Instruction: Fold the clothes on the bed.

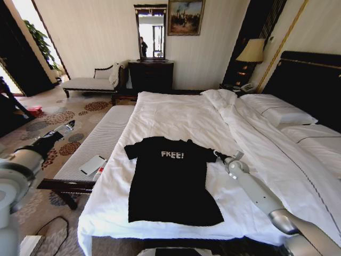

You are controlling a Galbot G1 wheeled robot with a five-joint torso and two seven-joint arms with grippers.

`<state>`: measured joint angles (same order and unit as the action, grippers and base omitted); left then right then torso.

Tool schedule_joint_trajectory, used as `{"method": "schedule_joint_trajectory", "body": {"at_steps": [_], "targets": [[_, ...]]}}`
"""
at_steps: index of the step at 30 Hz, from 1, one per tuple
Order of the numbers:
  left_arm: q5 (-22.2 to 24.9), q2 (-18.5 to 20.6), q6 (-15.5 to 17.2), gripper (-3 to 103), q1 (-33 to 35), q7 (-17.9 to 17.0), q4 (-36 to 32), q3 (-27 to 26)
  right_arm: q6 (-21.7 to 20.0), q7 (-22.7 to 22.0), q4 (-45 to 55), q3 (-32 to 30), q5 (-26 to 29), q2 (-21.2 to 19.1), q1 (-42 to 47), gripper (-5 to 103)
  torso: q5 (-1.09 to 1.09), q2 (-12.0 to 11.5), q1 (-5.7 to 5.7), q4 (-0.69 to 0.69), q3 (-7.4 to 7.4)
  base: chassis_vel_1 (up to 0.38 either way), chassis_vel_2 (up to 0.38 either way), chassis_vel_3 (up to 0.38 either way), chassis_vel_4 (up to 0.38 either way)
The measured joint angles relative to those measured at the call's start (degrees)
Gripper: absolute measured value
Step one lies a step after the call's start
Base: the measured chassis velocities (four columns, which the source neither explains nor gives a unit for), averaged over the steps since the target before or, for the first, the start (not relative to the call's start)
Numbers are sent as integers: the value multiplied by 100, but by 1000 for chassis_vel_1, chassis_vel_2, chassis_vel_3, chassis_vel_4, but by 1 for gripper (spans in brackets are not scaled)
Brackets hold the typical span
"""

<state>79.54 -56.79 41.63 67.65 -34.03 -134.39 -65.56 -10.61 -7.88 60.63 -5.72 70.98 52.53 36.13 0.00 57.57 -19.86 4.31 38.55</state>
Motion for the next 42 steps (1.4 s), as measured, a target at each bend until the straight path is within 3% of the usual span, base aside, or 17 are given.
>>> {"method": "schedule_joint_trajectory", "body": {"at_steps": [4,6,7,9,32,42], "targets": [[-15,2,0,100,2,3,1,1,29,22,52,-1,-7,-40,21,18,0,0,0,0,0,0,0,0,0],[-17,2,0,100,3,3,2,1,34,26,66,-2,-7,-45,24,18,0,0,0,0,0,0,0,0,0],[-25,3,0,100,7,3,4,1,51,40,99,-4,-9,-56,36,7,0,0,0,0,0,0,0,0,0],[-32,4,0,100,12,4,4,0,82,59,144,-6,-13,-67,51,2,0,0,0,0,0,0,0,0,0],[-59,-33,-3,100,11,4,-5,-9,844,431,509,-541,222,-227,317,0,0,0,0,0,0,0,0,0,0],[-60,-49,-8,100,56,4,-11,-52,800,270,713,-604,-6,-316,541,-2,1,0,0,0,0,0,0,0,0]]}}
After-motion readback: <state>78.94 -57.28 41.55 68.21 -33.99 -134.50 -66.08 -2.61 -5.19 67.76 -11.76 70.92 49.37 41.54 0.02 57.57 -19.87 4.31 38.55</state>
